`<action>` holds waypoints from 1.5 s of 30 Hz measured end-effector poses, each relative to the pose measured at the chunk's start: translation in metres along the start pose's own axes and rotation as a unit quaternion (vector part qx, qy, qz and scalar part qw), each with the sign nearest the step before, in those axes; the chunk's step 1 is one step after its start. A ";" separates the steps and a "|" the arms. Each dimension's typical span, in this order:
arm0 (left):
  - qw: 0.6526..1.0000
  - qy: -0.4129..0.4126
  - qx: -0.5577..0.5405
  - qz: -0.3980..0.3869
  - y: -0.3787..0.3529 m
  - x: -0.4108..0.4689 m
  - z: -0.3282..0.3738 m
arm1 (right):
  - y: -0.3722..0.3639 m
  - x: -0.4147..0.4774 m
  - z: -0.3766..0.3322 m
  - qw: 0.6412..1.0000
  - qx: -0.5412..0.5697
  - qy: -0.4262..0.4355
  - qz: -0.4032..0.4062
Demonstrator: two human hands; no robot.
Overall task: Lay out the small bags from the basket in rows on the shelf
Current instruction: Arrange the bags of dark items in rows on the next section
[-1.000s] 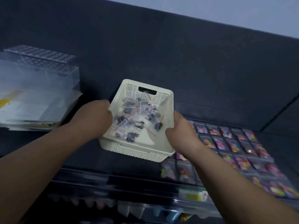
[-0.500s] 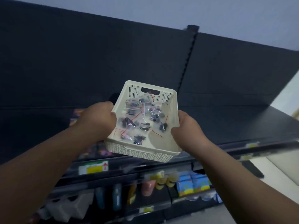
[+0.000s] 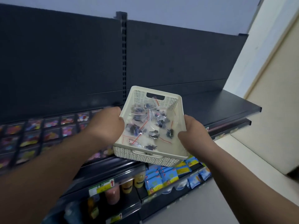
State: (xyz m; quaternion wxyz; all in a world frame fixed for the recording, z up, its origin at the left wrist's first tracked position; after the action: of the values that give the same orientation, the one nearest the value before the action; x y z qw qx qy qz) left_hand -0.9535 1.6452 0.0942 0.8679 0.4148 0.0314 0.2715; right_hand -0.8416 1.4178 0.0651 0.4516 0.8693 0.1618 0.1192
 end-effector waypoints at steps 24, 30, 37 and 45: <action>0.986 0.056 -0.083 -0.132 -0.229 0.227 0.106 | 0.063 0.255 0.193 0.995 -0.053 -0.061 -0.052; 0.976 0.105 -0.159 -0.109 -0.305 0.263 0.145 | 0.096 0.338 0.253 0.992 -0.090 0.010 -0.089; 0.974 0.116 -0.158 -0.109 -0.374 0.300 0.205 | 0.135 0.421 0.313 0.984 -0.138 0.053 -0.104; 0.964 0.181 -0.170 -0.092 -0.398 0.310 0.216 | 0.135 0.454 0.331 0.969 -0.222 0.059 -0.092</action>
State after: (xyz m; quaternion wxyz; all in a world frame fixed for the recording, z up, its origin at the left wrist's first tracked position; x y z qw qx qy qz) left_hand -0.4518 1.4454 -0.0043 0.9268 0.2001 0.1797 0.2621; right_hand -0.2836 1.2747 0.0176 0.6317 0.7202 0.2373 0.1612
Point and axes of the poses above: each hand's wrist, its own x-axis towards the middle knuckle, its own y-axis out of the back of the hand, z = x × y, the point moved 10 cm from there along x, towards the middle knuckle, and after that the axes turned 14 degrees about -x, right-handed, at the moved point
